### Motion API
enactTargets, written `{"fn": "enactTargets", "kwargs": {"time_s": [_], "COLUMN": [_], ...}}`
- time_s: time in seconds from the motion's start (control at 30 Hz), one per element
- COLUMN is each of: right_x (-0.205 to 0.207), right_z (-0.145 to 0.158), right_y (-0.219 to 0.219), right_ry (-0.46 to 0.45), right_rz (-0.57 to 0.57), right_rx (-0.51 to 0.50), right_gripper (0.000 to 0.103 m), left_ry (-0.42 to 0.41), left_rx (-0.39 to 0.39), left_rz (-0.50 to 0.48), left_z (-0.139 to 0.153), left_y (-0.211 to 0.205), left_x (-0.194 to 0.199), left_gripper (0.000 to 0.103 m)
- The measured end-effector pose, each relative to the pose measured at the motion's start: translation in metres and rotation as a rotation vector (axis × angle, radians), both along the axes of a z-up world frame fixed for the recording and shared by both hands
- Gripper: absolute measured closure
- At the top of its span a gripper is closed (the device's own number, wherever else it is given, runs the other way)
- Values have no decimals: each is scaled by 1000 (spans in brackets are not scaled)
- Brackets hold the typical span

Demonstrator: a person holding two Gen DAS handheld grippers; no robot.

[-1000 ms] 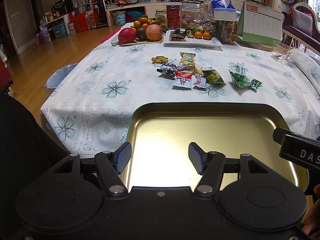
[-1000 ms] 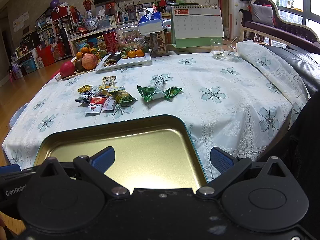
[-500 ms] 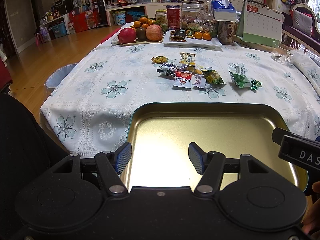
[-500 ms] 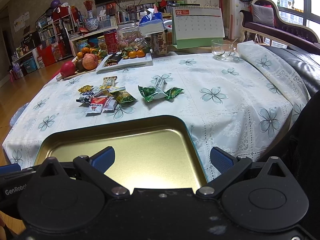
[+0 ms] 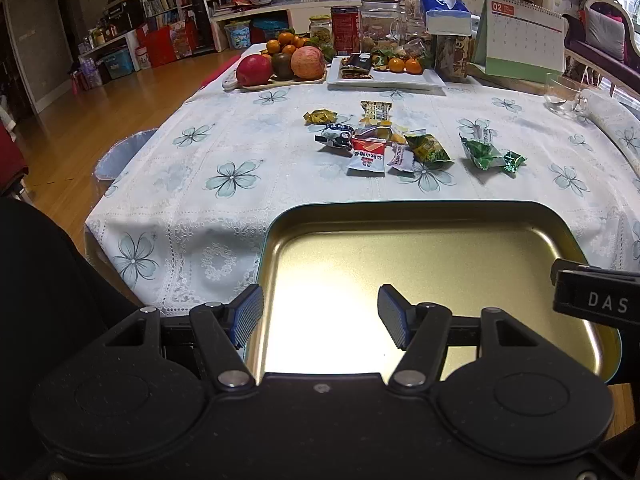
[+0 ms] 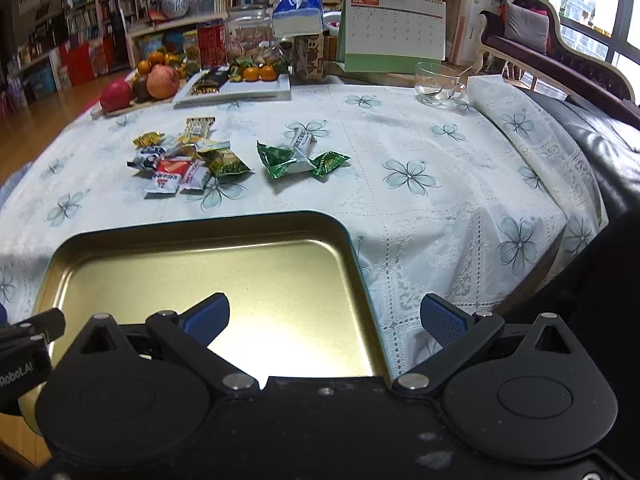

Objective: Organize snacks
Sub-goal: 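Move both tools forward over the pile of wrapped snacks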

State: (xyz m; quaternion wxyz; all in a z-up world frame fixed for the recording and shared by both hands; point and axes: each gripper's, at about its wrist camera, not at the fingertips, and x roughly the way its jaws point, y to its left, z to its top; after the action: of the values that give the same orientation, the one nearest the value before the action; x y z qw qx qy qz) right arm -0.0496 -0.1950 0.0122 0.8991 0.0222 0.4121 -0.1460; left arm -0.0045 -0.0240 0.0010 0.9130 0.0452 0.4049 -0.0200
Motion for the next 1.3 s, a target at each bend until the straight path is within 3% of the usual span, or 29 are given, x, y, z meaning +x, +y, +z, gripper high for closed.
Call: {"fn": "enactTargets", "kwargs": {"time_s": [0.2,0.4,0.6,0.73,0.9,1.07,1.3], "right_x": [37,85,144,189,232,259,274], "right_z": [4,5,15,2,-23,-43,-61], "right_y": [6,-2,-18,-31,-48,-52,-62], "right_ry": [210,347,361,434,483,539,516], "right_rz": [64,82,28,3,-2,10,-18], "right_rx": [-62,113,175,208,262,238,295], "right_gripper": [0,0,0,0,0,0,0], "left_ry": [19,132,227,304,353,363,405], "left_rx": [18,7,-57,-90,-54,-29,-18], "left_rz": [-22,-70,-75,-57,-48,-51,-62], "left_z": [15,22,25,18,5,-2,-15], "left_y": [-4,-8,-5,-3,-6,-10,-14], "left_x": [18,68,124,164,204,237,261], "left_gripper": [38,38,38,38,38,38,38]}}
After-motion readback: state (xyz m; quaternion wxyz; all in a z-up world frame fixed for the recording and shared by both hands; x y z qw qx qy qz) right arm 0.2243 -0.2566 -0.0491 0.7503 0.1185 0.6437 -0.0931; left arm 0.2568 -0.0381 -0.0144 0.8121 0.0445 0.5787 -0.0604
